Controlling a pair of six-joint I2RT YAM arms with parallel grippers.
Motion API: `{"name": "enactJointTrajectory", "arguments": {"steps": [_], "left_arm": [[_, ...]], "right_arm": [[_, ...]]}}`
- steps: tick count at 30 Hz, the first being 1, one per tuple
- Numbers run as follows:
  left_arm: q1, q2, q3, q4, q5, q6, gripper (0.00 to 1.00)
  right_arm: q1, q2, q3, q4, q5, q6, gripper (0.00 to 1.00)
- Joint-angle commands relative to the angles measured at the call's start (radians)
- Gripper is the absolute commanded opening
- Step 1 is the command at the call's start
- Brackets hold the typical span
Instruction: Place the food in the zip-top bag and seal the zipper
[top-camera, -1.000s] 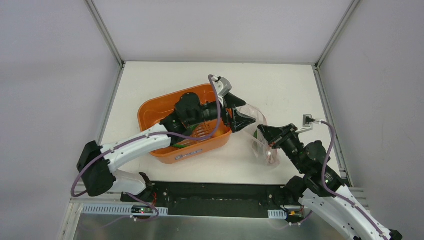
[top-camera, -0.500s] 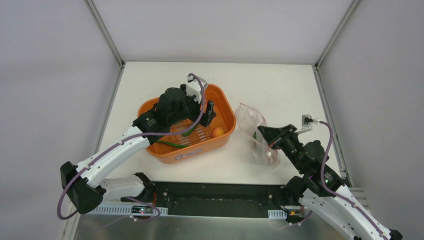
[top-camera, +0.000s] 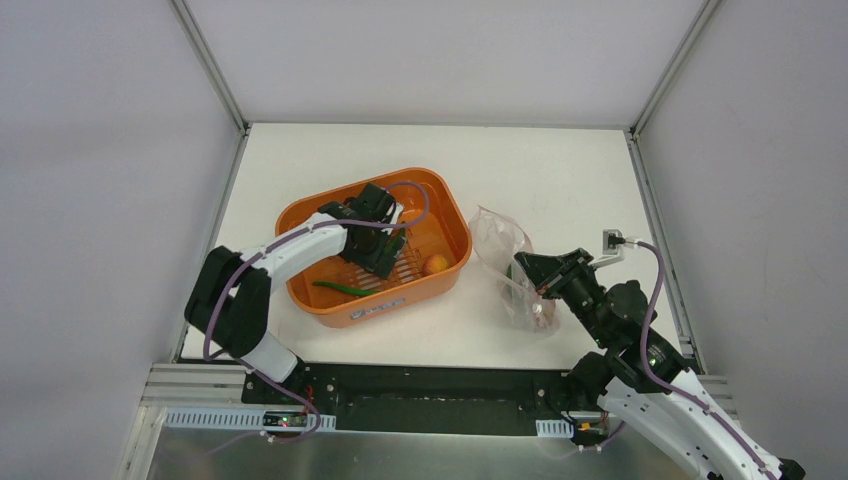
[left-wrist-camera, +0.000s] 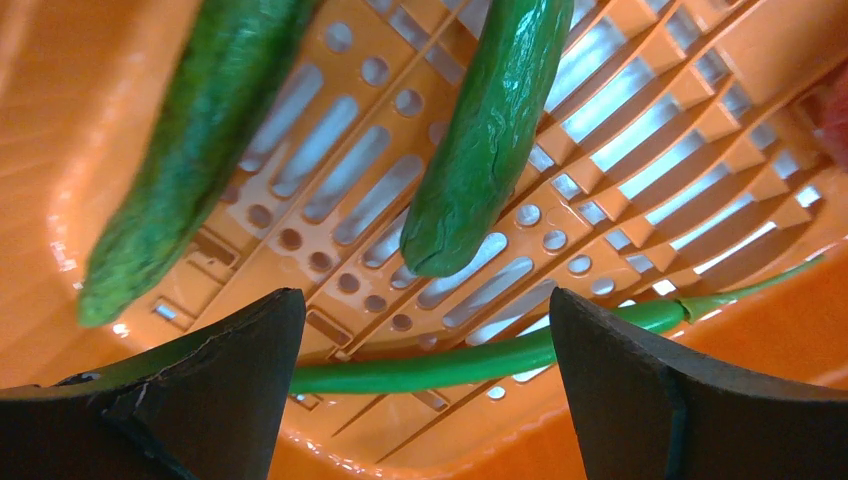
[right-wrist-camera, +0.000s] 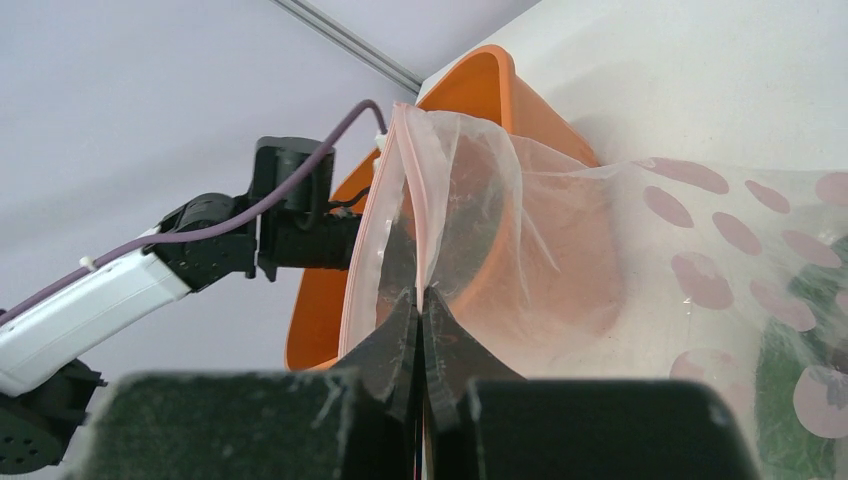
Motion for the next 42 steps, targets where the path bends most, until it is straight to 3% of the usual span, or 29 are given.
{"name": "enactJointTrajectory", "arguments": {"steps": [1, 7, 18, 21, 26, 31, 42], "left_arm": [[0.017, 0.083, 0.070, -0.012, 0.028, 0.016, 0.93], [0.041, 0.151, 0.068, 0.080, 0.059, -0.023, 0.92], [0.042, 0.276, 0.054, 0.154, 0.127, -0.144, 0.76], [0.041, 0.268, 0.008, 0.194, 0.123, -0.177, 0.65], [0.034, 0.222, -0.029, 0.209, 0.078, -0.188, 0.36], [0.018, 0.155, -0.028, 0.214, 0.024, -0.194, 0.18], [0.004, -0.056, -0.003, 0.187, -0.025, -0.188, 0.04]], "right_arm": [[-0.003, 0.000, 0.037, 0.012, 0.013, -0.009, 0.00], [-0.003, -0.009, 0.024, 0.010, 0.019, -0.002, 0.00], [-0.003, -0.010, 0.016, 0.006, 0.037, 0.000, 0.00], [-0.003, -0.005, 0.016, 0.009, 0.039, -0.001, 0.00], [-0.003, 0.003, 0.010, 0.017, 0.040, -0.001, 0.00], [-0.002, 0.016, 0.006, 0.027, 0.032, 0.009, 0.00], [-0.003, -0.002, 0.003, 0.017, 0.040, 0.015, 0.00]]}}
